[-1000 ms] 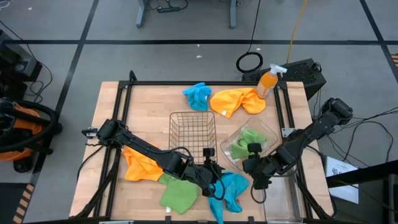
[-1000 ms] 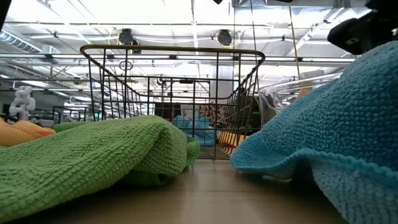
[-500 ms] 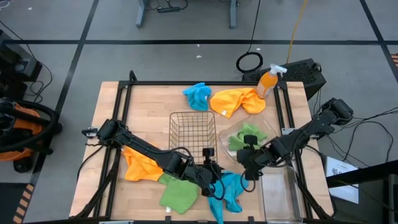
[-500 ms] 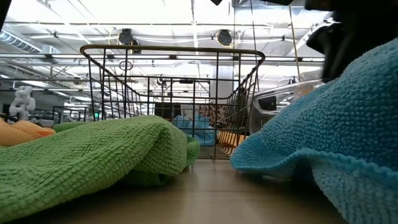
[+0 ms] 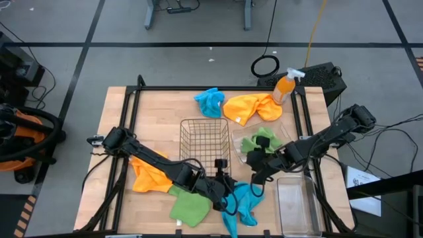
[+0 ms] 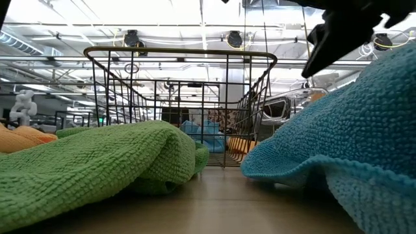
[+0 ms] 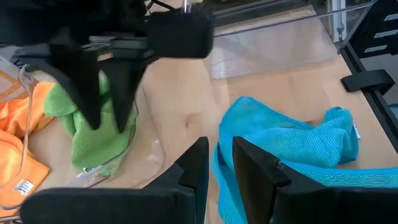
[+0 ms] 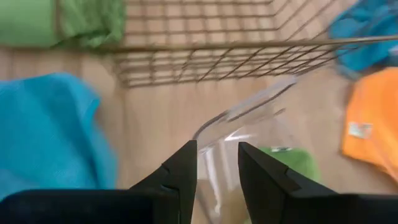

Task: Sort microfiber towel by color & place in baskets
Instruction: Adjust the top transparent bin, then put the left yellow towel into the wire basket

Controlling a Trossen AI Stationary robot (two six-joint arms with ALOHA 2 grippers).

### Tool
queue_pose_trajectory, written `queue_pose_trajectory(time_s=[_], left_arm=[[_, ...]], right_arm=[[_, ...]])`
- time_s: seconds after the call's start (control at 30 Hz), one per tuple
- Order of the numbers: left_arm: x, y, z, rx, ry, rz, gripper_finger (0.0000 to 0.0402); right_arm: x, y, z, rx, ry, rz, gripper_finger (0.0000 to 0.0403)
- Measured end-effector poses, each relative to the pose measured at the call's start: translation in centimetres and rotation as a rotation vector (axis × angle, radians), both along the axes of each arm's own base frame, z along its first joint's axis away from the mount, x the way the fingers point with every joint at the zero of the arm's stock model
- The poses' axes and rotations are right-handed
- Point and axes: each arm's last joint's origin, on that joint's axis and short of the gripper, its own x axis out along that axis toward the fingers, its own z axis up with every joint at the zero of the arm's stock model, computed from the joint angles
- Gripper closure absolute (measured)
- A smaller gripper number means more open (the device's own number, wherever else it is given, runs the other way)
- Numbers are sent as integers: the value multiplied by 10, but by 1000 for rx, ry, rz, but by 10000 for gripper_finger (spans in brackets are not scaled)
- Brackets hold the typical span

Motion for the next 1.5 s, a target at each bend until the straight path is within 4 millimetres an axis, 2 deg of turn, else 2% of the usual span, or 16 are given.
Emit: queue_pose_trajectory(time_s=[0.13,0.3,0.57,0.73,0.8,0.93,1.13,1.33,1.5], left_arm=[[0,0,0,3,0,-3,323],[0,0,0,24,0,-7,323],[-1,1,-1,44,15,8,323],[-1,2,-1,46,15,12,323],[0,3,-1,46,15,14,323],[4,10,0,39,0,32,323],[19,32,-5,45,-28,70,323],[47,57,-29,-27,-57,26,323],[54,74,-36,-42,-52,45,323]], right_arm=[[4,3,5,-41,-97,-28,296],[-1,8,23,-68,-188,81,296],[-45,0,68,-35,-328,148,296],[-71,-9,81,-81,-366,126,296],[-78,-12,80,-96,-387,109,296],[-88,-17,61,-81,-426,105,296],[-91,-19,33,-35,-542,111,296],[-87,-17,28,-44,-631,132,296],[-85,-16,26,-59,-635,110,296]])
